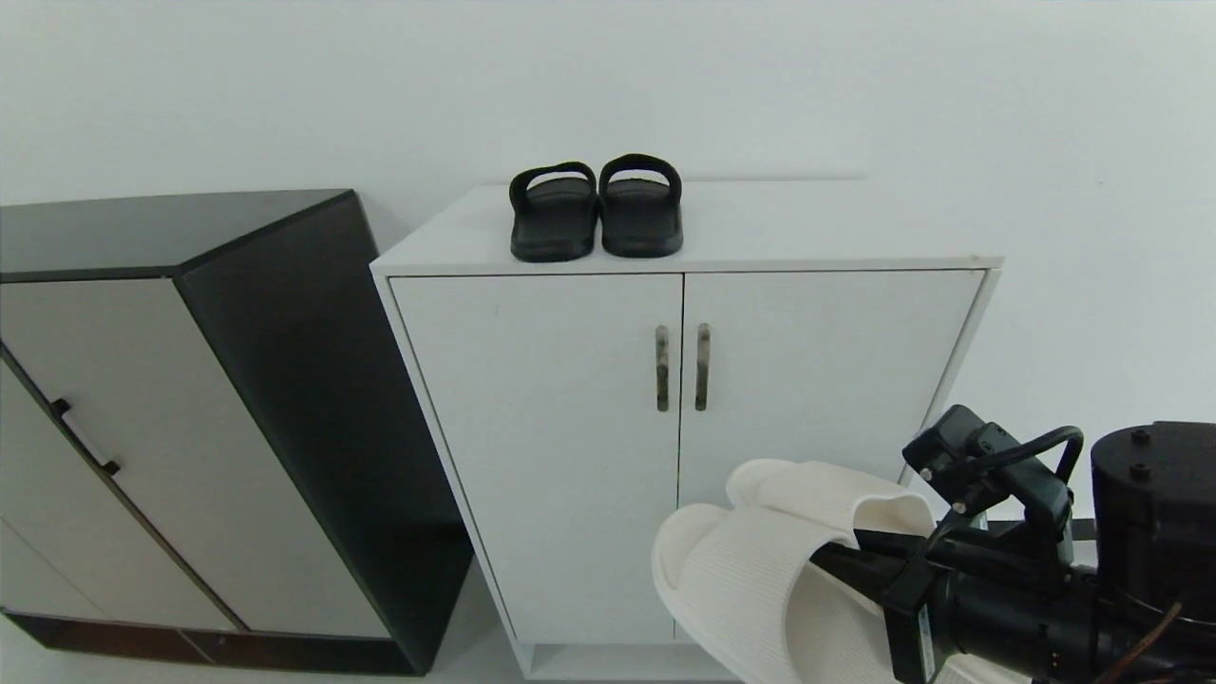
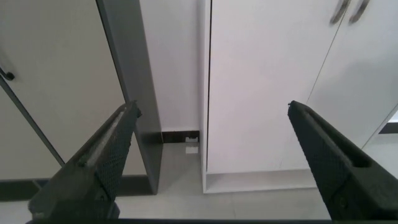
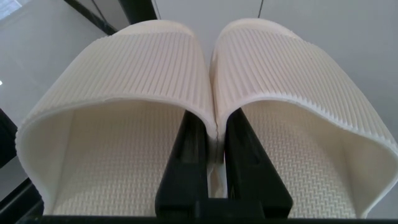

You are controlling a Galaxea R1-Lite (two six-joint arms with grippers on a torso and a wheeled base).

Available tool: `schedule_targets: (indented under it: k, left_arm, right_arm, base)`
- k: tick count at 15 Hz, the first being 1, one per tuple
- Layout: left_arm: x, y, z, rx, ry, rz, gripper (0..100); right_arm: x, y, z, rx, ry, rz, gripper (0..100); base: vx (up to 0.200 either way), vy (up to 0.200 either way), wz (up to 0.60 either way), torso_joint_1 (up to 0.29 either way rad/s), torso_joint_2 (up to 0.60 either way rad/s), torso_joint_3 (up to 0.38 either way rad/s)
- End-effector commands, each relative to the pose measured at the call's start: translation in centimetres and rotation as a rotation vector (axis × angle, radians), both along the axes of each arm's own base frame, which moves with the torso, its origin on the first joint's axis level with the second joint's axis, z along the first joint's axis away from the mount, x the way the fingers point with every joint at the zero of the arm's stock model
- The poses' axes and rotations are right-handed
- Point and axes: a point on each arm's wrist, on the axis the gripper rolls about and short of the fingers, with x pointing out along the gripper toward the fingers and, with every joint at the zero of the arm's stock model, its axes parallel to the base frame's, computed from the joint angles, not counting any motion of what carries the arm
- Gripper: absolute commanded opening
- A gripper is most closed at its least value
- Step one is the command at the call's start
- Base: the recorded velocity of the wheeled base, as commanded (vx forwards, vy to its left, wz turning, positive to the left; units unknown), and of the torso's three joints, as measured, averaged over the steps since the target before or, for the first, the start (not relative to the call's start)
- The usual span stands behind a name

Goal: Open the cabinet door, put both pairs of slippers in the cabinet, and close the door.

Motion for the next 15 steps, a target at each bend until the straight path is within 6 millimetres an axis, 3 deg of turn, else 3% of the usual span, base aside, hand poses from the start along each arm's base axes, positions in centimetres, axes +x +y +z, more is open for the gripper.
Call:
schedule_targets:
  k: [1,10,13,14,15]
  left_arm:
    - [0.0,0.0,0.0,0.002,0.000,-0.003,100]
    - [0.1,0.0,0.2,0.044,0.008,-0.014,100]
    - [0.3,0.0,0.2,0.051,0.037,-0.024,100]
    - [0.5,0.0,0.6,0.043,0.054,-0.026,100]
    - [0.4,-0.1,3.0,-0.007,0.022,-0.037,100]
  right_arm:
    - [0.0,0.1,-0.1,-0.002,0.003,0.004,0]
    - [-0.2,0.4,-0.6,-0.018,0.008,0.024,0]
    - [-0.3,0.4,-0.7,-0.024,0.008,0.030,0]
    - [-0.3,0.4,-0.7,-0.023,0.009,0.031,0]
    - [-0.3,0.4,-0.8,-0.024,0.010,0.031,0]
  base:
    - [0.000,0.000,0.00,-0.129,0.47,0.334]
    - [0.000,0.000,0.00,-0.072,0.44,0.366]
    - [0.000,0.000,0.00,-0.001,0.14,0.124]
    - [0.000,0.000,0.00,0.000,0.00,0.000]
    - [0.000,0.000,0.00,0.000,0.00,0.000]
